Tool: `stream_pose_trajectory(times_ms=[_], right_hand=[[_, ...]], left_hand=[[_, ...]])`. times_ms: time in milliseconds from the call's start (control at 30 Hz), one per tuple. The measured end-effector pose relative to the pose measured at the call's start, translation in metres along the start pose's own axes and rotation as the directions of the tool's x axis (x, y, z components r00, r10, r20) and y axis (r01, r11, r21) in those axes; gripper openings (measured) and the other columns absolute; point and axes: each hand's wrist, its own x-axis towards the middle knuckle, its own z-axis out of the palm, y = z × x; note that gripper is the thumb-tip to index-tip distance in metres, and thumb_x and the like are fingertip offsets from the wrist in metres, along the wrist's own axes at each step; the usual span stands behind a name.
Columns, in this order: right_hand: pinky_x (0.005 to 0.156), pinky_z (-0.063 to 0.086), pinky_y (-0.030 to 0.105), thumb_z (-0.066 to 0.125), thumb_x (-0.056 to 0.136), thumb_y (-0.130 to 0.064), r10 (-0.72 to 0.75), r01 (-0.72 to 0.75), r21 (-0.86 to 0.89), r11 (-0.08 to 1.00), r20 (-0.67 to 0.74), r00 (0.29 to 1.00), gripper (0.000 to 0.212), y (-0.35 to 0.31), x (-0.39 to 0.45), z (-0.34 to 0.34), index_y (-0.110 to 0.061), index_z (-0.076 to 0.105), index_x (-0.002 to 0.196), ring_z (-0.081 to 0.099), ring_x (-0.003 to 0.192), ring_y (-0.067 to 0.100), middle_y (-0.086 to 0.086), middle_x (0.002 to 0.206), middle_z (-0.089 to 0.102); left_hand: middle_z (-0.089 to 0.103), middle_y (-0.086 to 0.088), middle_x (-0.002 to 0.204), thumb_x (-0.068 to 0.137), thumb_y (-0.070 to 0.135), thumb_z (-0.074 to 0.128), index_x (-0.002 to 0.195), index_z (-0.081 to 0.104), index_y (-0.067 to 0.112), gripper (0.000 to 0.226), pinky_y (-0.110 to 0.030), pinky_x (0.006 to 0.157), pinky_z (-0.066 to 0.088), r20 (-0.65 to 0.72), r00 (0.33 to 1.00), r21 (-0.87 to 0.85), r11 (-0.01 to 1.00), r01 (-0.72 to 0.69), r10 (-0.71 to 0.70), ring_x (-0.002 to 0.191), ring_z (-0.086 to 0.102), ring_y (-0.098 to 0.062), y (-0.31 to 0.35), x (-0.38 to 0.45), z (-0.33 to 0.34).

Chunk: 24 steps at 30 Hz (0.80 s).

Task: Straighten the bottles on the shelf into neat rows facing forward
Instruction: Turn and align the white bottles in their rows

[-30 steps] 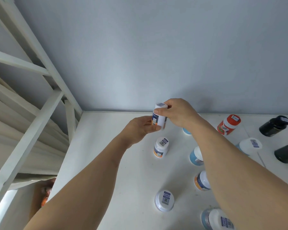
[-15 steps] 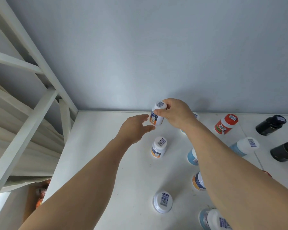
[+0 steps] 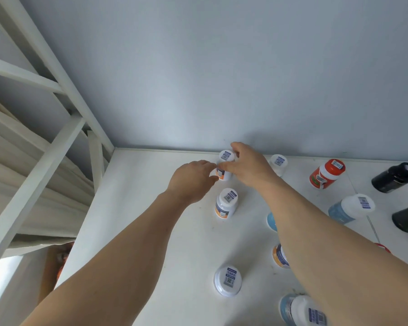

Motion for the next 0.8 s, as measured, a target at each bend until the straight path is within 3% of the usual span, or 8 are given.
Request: stream_pose_trajectory(times_ms=[67,100,167,300,533,800], right_hand=[[0.083,0.041,0.031,0.068,0.084,-0.044,-0.016,0.013,-0.112,0.994,-0.026,1.000,0.049,-0.005,-0.009,-0.009,-0.023,0.055,0.126,0.053,0.115,0.024,0.003,0.128,0.054],[0.089,0.041,0.034,0.063,0.089,-0.043,-0.033,0.020,-0.201,0.979,-0.061,0.998,0.051,-0.008,-0.017,-0.014,-0.018,0.052,0.132,0.052,0.120,0.025,0.004,0.133,0.052],[0.088,0.044,0.036,0.051,0.096,-0.037,-0.141,0.083,-0.416,0.906,-0.111,0.984,0.037,-0.013,-0.036,-0.020,-0.014,0.057,0.125,0.055,0.115,0.029,0.006,0.128,0.056],[0.073,0.035,0.032,0.041,0.101,-0.027,-0.326,0.251,-0.652,0.715,0.006,0.945,0.027,-0.017,-0.074,-0.027,-0.012,0.060,0.113,0.059,0.106,0.029,0.007,0.118,0.060],[0.068,0.028,0.031,0.044,0.098,-0.020,-0.402,0.272,-0.712,0.647,-0.016,0.915,0.017,-0.017,-0.136,-0.038,-0.015,0.059,0.103,0.060,0.096,0.025,0.004,0.108,0.062],[0.065,0.030,0.032,0.041,0.100,-0.030,-0.414,0.223,-0.654,0.723,-0.150,0.898,0.022,-0.004,-0.237,-0.045,-0.017,0.055,0.088,0.059,0.090,0.032,0.007,0.102,0.062]], left_hand=[[0.062,0.002,0.123,0.098,0.039,0.043,0.126,0.058,0.022,0.036,-0.034,0.082,0.046,-0.053,0.998,0.093,0.996,-0.013,0.018,0.109,0.058,-0.023,0.002,-0.004,-0.004],[0.063,0.001,0.119,0.098,0.039,0.043,0.121,0.060,0.019,0.035,-0.035,0.081,0.046,-0.083,0.996,0.145,0.989,-0.020,0.032,0.106,0.059,-0.024,0.003,-0.006,-0.007],[0.066,-0.001,0.110,0.098,0.038,0.042,0.113,0.063,0.016,0.033,-0.035,0.076,0.045,-0.136,0.988,0.229,0.973,-0.038,0.071,0.099,0.060,-0.026,0.006,-0.012,-0.013],[0.067,-0.002,0.098,0.097,0.032,0.043,0.103,0.065,0.015,0.029,-0.031,0.066,0.032,-0.213,0.965,0.315,0.945,-0.082,0.155,0.089,0.060,-0.027,0.022,-0.031,-0.026],[0.065,-0.001,0.091,0.095,0.032,0.048,0.101,0.064,0.017,0.022,-0.031,0.061,0.034,-0.269,0.939,0.361,0.927,-0.106,0.212,0.081,0.059,-0.026,0.054,-0.082,-0.039],[0.067,-0.002,0.104,0.097,0.035,0.044,0.108,0.066,0.016,0.031,-0.035,0.069,0.045,-0.372,0.905,0.274,0.956,-0.107,0.208,0.091,0.060,-0.028,0.106,-0.177,-0.051]])
